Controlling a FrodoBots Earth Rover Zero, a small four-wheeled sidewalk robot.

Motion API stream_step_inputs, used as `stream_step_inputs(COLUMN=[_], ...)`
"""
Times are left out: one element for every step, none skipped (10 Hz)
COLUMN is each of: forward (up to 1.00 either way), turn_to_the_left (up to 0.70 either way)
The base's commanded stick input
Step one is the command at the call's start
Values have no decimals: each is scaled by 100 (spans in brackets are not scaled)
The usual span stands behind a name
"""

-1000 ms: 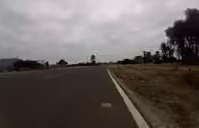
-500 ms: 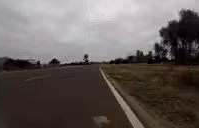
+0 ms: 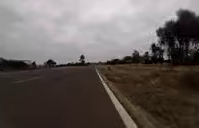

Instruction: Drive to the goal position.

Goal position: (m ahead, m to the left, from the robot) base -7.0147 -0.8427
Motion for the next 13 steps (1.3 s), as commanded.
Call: stream_step_inputs(forward=[0, 0, 0, 0, 0, 0, 0, 0, 0, 0, 0, 0, 0], turn_to_the_left=[23, 63, 77, 84, 85, 85, 85, 85, 85, 85, 85, 85, 85])
